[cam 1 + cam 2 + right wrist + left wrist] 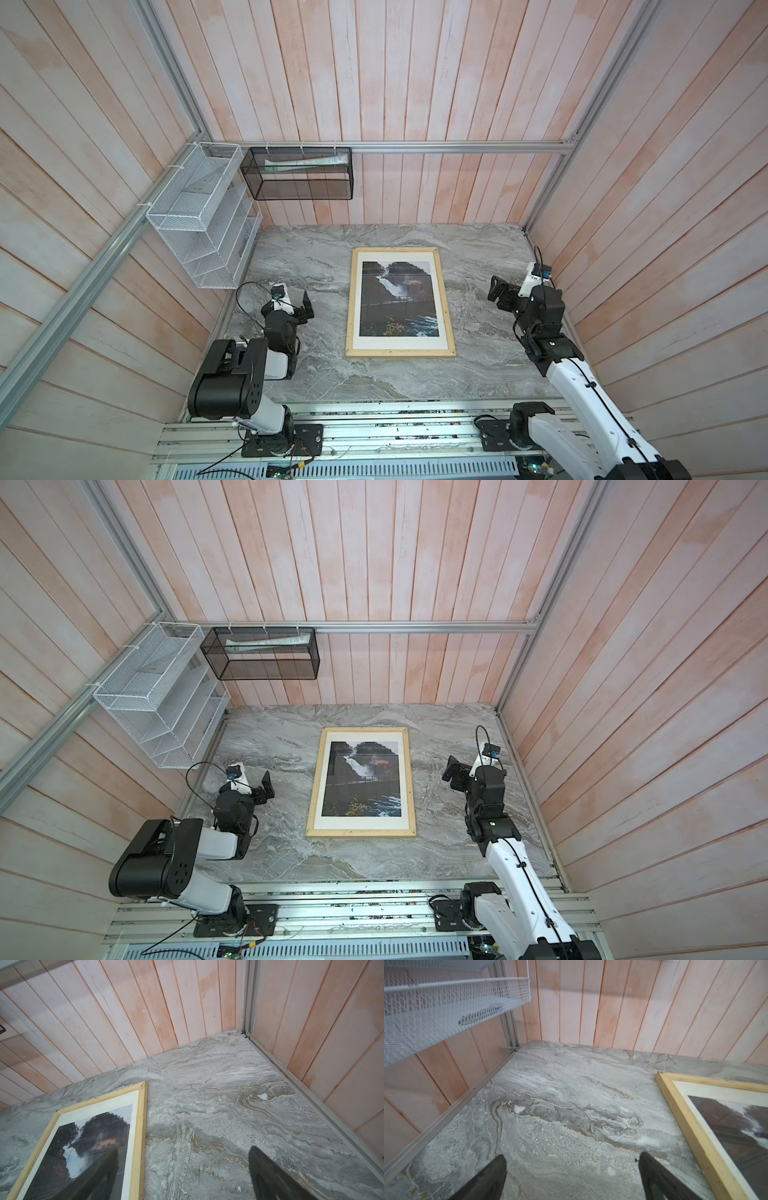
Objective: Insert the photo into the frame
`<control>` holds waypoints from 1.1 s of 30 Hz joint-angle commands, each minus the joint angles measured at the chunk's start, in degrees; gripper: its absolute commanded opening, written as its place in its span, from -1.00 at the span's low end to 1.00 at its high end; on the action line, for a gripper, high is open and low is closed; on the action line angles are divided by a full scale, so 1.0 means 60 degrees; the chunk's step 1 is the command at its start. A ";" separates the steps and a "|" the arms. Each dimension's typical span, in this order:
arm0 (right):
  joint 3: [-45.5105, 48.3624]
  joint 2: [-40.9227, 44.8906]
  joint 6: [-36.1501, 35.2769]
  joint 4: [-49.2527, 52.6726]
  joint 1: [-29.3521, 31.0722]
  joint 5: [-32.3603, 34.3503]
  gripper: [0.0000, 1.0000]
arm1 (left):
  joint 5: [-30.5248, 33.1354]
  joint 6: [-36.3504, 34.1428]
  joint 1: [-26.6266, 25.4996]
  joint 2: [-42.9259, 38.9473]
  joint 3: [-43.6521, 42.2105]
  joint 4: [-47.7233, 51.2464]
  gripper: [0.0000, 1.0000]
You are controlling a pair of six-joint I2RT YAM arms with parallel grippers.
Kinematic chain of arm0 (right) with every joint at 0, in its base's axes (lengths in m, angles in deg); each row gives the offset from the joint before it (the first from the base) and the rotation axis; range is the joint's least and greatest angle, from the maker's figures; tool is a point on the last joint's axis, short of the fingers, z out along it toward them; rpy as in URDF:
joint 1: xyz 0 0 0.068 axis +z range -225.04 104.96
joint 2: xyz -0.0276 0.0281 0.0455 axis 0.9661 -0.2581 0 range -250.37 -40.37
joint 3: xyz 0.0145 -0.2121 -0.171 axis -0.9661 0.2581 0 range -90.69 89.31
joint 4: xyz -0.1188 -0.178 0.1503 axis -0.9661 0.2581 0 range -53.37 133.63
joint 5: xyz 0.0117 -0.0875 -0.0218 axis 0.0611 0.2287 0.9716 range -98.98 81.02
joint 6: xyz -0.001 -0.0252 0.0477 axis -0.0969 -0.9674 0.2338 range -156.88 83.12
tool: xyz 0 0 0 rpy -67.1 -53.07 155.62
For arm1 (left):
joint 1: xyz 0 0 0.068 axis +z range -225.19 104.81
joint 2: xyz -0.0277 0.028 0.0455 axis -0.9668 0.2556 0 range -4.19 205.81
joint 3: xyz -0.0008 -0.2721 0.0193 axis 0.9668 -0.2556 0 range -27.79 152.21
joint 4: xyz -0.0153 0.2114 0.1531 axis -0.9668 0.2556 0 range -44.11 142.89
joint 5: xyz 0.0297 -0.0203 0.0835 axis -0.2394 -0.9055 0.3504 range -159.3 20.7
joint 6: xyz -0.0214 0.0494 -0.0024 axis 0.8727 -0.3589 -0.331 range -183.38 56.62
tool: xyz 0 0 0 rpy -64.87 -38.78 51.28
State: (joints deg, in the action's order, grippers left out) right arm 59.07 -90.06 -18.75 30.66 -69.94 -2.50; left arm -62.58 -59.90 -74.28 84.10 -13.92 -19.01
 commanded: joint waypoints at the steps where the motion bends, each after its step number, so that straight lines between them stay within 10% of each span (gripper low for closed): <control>1: 0.0863 0.0295 -0.0466 -0.1481 -0.0020 -0.0052 0.96 | 0.0217 0.0091 -0.0020 -0.0059 0.0225 -0.0027 1.00; 9: 0.3854 0.0070 -0.1874 -0.7099 -0.0030 0.0834 0.96 | 0.0233 0.0078 -0.0019 -0.0043 0.0213 -0.0108 1.00; 29: 0.3329 -0.6766 -0.2899 -1.2530 -0.0735 0.0512 0.96 | 0.0382 0.0021 -0.0108 -0.0026 0.0239 -0.0083 1.00; 33: 0.2809 -0.6235 -0.2498 -1.0676 -0.0964 0.0485 0.96 | -0.0214 -0.0258 -0.0126 -0.0007 0.0384 0.0137 1.00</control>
State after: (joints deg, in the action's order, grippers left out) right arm 77.82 -128.72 -36.02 -32.93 -74.64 0.91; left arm -61.60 -59.92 -74.78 84.10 -13.11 -18.95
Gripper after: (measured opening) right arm 0.979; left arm 0.998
